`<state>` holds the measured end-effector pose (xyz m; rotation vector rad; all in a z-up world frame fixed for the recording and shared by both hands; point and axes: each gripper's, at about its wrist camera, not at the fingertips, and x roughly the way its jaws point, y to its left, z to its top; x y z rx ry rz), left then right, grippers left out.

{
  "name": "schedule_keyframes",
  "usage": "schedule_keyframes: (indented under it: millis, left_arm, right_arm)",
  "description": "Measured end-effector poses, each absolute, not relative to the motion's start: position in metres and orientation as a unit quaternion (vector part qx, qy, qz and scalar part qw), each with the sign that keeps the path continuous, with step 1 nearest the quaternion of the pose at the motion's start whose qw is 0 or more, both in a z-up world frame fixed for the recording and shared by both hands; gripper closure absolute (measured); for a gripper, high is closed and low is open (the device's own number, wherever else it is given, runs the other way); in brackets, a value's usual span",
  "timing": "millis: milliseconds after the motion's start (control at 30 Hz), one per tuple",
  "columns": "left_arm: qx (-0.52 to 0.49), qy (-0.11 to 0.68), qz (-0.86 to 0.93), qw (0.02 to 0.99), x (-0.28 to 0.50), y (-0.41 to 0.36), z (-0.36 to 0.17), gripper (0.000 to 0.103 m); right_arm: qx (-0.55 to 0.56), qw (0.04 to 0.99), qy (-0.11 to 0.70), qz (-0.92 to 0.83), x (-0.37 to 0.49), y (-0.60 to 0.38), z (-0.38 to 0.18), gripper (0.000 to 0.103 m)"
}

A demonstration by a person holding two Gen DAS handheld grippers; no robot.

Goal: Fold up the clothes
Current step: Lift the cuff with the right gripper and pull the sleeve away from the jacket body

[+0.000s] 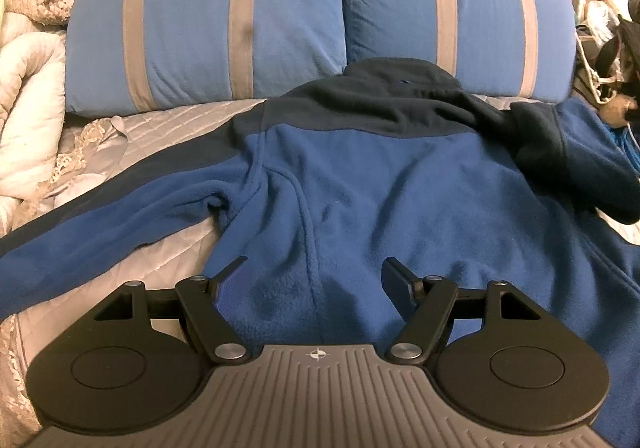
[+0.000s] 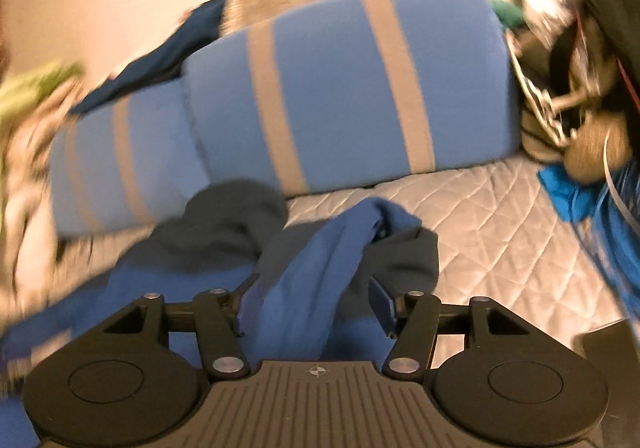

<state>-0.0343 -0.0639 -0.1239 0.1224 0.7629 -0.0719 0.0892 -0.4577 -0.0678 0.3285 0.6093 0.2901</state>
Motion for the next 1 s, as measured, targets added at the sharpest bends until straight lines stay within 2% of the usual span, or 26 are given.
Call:
schedule_keyframes:
  millis: [100, 167, 200, 233, 367, 500, 700, 867, 967, 1000]
  left_arm:
    - [0.058, 0.372, -0.034, 0.926, -0.034, -0.064, -0.124, 0.032]
    - [0.056, 0.373, -0.034, 0.926, -0.033, -0.063, -0.124, 0.032]
    - [0.056, 0.373, -0.034, 0.926, -0.033, -0.063, -0.124, 0.032]
    - [0.056, 0.373, -0.034, 0.926, -0.033, -0.063, -0.124, 0.032]
    - [0.055, 0.373, -0.036, 0.926, -0.033, -0.062, -0.124, 0.032]
    - [0.052, 0.373, -0.038, 0.926, -0.033, -0.061, -0.124, 0.032]
    - [0.053, 0.372, -0.037, 0.926, -0.034, -0.062, -0.125, 0.032]
    - [0.053, 0.371, -0.037, 0.927, -0.034, -0.062, -0.126, 0.032]
    - [0.053, 0.371, -0.037, 0.927, -0.034, -0.062, -0.126, 0.032]
    - [0.053, 0.371, -0.037, 0.926, -0.034, -0.062, -0.126, 0.032]
  right_arm:
    - [0.207, 0.919, 0.311, 0.126, 0.126, -0.460, -0.083, 0.046]
    - [0.220, 0.913, 0.326, 0.108, 0.145, -0.457, -0.097, 0.064]
    - [0.226, 0.911, 0.331, 0.099, 0.151, -0.455, -0.103, 0.089]
    - [0.227, 0.914, 0.325, 0.086, 0.154, -0.453, -0.104, 0.092]
    - [0.179, 0.948, 0.254, 0.067, 0.140, -0.431, -0.076, 0.093]
    - [0.125, 0.962, 0.221, 0.104, 0.104, -0.400, -0.047, 0.093]
    - [0.100, 0.922, 0.327, 0.180, 0.062, -0.373, -0.075, 0.093]
    - [0.086, 0.912, 0.349, 0.199, 0.043, -0.381, -0.094, 0.084]
    - [0.142, 0.910, 0.335, 0.200, 0.041, -0.404, -0.090, 0.065]
    - [0.168, 0.909, 0.328, 0.196, 0.043, -0.414, -0.088, 0.063]
